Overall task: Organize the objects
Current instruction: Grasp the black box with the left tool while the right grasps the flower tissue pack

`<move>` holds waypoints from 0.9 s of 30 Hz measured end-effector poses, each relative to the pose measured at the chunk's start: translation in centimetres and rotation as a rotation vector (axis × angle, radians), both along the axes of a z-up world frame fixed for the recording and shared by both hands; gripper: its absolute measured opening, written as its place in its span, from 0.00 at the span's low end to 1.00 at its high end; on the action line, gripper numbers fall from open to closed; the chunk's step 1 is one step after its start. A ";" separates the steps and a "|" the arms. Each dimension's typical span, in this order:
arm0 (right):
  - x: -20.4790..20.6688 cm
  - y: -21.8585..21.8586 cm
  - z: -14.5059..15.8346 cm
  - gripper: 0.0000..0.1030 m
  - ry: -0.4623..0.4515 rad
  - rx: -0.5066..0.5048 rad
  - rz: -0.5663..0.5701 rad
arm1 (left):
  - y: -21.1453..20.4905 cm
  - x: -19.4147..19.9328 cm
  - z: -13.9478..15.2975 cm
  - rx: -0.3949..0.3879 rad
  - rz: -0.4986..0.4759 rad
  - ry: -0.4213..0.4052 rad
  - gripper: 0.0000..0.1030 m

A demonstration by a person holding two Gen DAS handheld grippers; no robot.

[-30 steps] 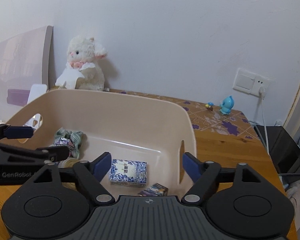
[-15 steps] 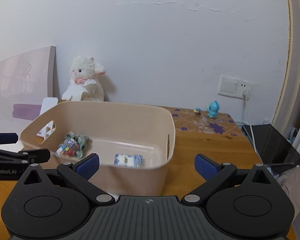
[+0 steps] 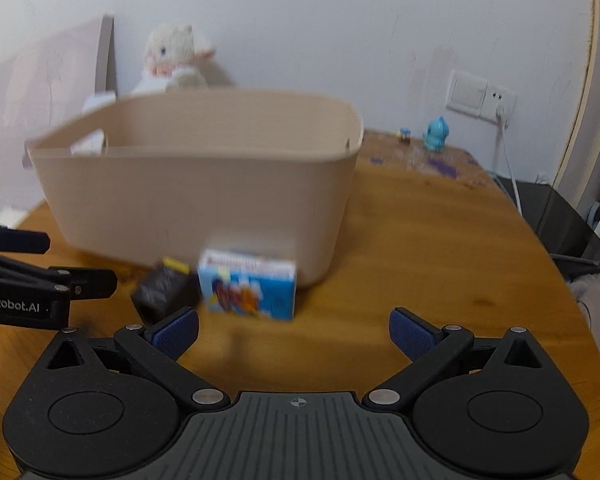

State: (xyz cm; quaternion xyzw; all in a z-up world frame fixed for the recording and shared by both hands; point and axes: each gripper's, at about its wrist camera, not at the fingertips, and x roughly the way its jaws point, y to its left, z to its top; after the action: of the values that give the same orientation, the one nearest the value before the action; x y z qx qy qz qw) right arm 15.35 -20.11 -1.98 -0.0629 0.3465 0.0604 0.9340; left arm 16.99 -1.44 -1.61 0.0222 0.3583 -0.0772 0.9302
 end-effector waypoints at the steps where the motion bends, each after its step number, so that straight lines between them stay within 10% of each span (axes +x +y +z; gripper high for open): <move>1: 0.2 0.0 -0.4 1.00 0.011 -0.005 0.001 | -0.3 0.1 -0.3 0.010 -0.009 0.008 0.91; 27: 1.3 -1.7 -2.7 1.00 0.032 -0.070 -0.015 | -3.6 2.4 -2.6 -0.110 -0.074 0.013 0.93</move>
State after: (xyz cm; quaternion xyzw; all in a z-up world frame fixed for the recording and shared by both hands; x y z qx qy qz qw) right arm 16.62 -21.83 -4.68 -0.0921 0.3638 0.0420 0.9260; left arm 19.34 -5.07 -4.18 -0.0160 0.3584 -0.1314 0.9241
